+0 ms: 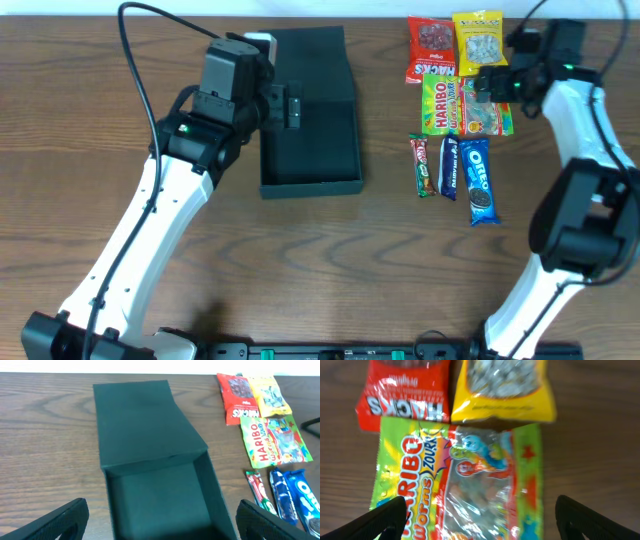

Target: Pack container

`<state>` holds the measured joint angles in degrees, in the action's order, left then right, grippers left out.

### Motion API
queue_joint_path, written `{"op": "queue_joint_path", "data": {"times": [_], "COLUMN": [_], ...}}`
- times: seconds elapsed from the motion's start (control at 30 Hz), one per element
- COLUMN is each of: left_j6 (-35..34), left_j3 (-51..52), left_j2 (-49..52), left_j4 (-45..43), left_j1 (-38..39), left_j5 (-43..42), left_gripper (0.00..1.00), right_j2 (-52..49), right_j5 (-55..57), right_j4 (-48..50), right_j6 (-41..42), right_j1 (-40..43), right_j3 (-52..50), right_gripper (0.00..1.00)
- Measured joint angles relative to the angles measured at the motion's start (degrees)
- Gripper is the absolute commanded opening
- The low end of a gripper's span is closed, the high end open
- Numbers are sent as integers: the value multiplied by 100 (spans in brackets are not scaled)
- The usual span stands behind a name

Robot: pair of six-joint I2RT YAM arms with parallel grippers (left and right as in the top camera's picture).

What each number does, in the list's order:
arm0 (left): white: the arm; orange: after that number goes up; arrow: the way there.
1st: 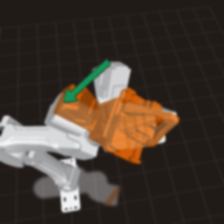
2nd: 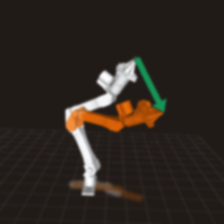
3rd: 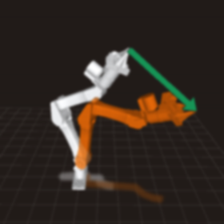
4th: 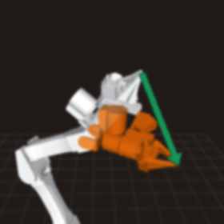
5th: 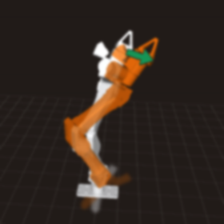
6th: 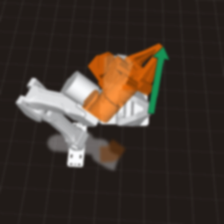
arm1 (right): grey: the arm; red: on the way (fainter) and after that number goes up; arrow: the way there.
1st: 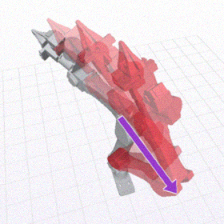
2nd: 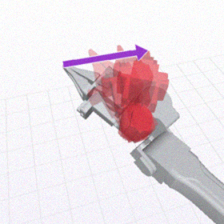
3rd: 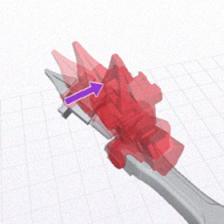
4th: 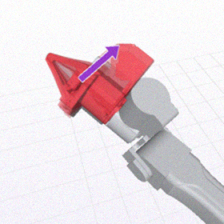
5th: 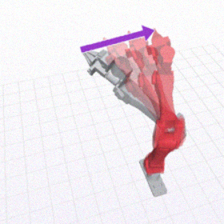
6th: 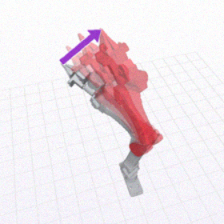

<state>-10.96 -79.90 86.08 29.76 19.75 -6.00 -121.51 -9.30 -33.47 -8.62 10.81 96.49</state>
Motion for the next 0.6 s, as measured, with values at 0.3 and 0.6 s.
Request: {"op": "queue_joint_path", "data": {"times": [0.3, 0.6], "left_j6": [-20, -83], "left_j3": [0, 0], "left_j2": [0, 0], "left_j4": [-9, -181], "left_j1": [-662, -721], "left_j5": [-2, -52], "left_gripper": [95, 95], "right_j2": [-667, -1032], "right_j5": [437, 881], "right_j4": [332, 354], "right_j6": [321, 629], "right_j1": [-350, -363], "right_j3": [22, 232], "right_gripper": [88, 52]}}
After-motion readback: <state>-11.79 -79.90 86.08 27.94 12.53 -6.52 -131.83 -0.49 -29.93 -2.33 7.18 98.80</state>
